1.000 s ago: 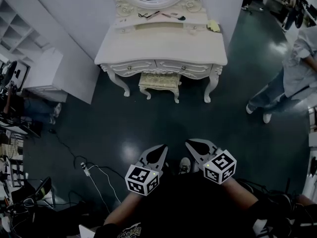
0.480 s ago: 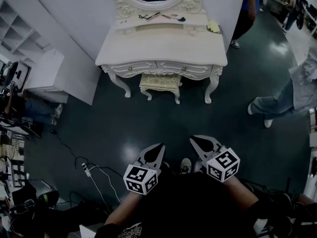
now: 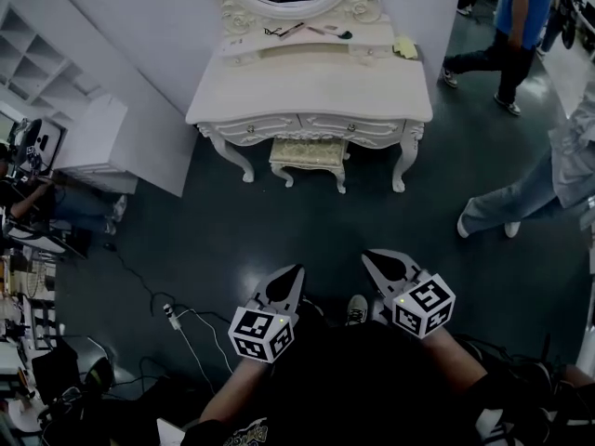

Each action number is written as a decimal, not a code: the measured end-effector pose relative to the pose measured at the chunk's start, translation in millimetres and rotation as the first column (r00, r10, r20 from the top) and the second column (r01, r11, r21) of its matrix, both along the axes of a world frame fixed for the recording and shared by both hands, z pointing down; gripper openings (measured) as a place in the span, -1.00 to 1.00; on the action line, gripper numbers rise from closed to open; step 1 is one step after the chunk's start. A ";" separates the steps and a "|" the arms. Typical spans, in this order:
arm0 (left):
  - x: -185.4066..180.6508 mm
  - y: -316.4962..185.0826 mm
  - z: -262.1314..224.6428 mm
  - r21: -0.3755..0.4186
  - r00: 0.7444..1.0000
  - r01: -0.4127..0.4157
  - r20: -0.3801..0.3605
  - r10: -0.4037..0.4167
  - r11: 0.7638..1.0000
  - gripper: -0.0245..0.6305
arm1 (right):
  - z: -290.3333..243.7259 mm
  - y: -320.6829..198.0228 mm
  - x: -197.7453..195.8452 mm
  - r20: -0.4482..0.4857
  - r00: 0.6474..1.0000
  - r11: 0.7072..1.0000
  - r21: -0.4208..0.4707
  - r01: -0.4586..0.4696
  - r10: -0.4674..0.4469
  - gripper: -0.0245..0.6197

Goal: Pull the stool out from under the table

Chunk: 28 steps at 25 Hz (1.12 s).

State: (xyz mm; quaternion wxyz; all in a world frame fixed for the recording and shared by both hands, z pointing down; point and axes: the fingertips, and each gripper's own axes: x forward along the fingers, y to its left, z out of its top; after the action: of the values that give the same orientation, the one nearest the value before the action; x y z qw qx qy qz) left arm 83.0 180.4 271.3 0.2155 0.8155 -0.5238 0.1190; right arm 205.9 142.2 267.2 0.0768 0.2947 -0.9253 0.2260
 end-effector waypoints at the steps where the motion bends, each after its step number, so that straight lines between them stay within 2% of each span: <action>1: -1.5 -0.3 0.2 0.002 1.000 0.001 0.004 -0.001 1.000 -0.90 | 0.8 -0.9 -1.0 0.001 1.000 1.000 0.000 -0.001 0.001 -0.84; 6: -17.3 -3.4 2.6 0.004 1.000 0.001 0.009 -0.001 1.000 -0.90 | 1.6 -5.2 -11.3 -0.005 1.000 1.000 0.002 -0.017 0.017 -0.84; 12: -54.9 -31.4 7.5 0.011 1.000 -0.028 -0.001 0.028 1.000 -0.90 | 4.5 -25.6 -35.0 -0.027 0.997 0.997 0.002 -0.074 0.074 -0.84; 21: -152.9 -74.5 6.8 0.001 0.993 -0.116 0.028 0.116 0.993 -0.90 | 0.4 -67.2 -99.6 -0.048 0.973 0.975 0.003 -0.224 0.224 -0.84; 28: -213.6 -109.5 13.7 0.002 0.988 -0.152 0.007 0.152 0.988 -0.90 | 2.8 -96.6 -146.9 -0.083 0.954 0.958 0.009 -0.287 0.287 -0.84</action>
State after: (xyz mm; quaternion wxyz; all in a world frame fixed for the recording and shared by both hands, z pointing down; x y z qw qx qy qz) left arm -130.6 70.9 285.0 0.2031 0.8528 -0.4611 0.1372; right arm 59.0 45.6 270.1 0.0821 0.4350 -0.8684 0.2237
